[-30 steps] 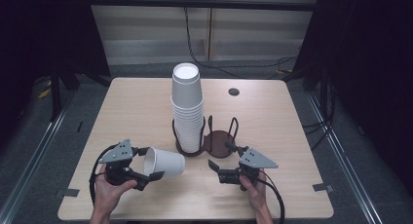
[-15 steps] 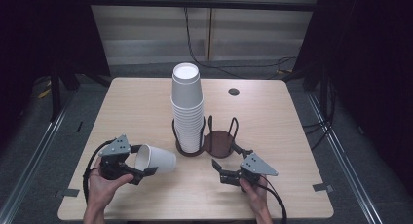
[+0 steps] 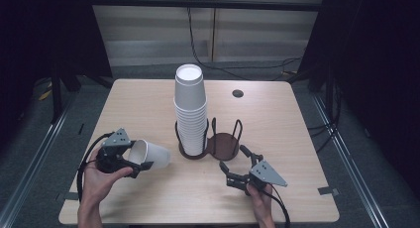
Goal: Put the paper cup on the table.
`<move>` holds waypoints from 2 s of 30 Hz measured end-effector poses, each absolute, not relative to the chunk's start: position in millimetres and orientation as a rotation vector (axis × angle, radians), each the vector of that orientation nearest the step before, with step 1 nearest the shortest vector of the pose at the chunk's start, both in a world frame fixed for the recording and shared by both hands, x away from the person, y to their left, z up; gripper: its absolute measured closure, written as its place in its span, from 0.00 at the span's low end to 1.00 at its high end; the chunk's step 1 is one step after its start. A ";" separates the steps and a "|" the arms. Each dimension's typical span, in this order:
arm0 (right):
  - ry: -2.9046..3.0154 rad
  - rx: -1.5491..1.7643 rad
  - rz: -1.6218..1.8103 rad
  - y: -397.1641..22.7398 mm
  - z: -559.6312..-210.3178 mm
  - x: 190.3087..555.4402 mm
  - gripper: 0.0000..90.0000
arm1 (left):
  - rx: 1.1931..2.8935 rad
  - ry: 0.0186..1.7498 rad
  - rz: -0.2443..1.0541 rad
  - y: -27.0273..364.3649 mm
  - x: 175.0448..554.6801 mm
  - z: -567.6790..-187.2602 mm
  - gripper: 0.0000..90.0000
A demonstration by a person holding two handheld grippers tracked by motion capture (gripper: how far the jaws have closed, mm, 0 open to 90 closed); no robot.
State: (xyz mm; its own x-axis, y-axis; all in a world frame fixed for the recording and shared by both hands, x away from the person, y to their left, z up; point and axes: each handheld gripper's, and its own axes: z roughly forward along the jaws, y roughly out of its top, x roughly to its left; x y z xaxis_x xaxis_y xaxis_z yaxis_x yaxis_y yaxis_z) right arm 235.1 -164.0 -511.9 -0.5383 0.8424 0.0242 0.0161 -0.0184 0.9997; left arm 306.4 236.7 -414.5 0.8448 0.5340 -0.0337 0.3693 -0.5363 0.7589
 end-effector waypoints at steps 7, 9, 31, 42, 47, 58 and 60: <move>1.611 0.916 1.627 -164.0 -511.9 235.1 0.14 | 2.251 0.700 0.292 236.3 311.1 -406.2 0.12; 1.610 0.919 1.626 -164.0 -511.9 235.1 0.14 | 2.275 0.724 0.289 236.2 314.6 -405.6 0.12; 1.610 0.912 1.630 -164.0 -511.9 235.1 0.15 | 2.458 0.817 0.272 230.8 366.0 -396.0 0.11; 1.616 0.910 1.632 -164.2 -511.9 235.0 0.15 | 2.557 0.878 0.268 229.9 383.6 -400.9 0.10; 1.615 0.908 1.634 -164.1 -511.9 235.1 0.15 | 2.577 0.878 0.264 227.1 386.3 -404.8 0.10; 1.616 0.910 1.632 -164.2 -511.9 235.0 0.15 | 2.632 0.886 0.279 222.6 389.6 -416.7 0.09; 1.615 0.908 1.634 -164.1 -511.9 235.1 0.15 | 2.619 0.894 0.285 222.5 389.5 -417.0 0.08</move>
State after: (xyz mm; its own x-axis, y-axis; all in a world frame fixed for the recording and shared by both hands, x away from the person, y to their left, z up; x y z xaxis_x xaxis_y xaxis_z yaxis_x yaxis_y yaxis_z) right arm 235.1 -164.1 -511.9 -0.5424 0.8397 0.0270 0.0174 -0.0209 0.9996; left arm 389.5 222.5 -417.0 0.7797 0.6218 0.0736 0.5497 -0.7360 0.3951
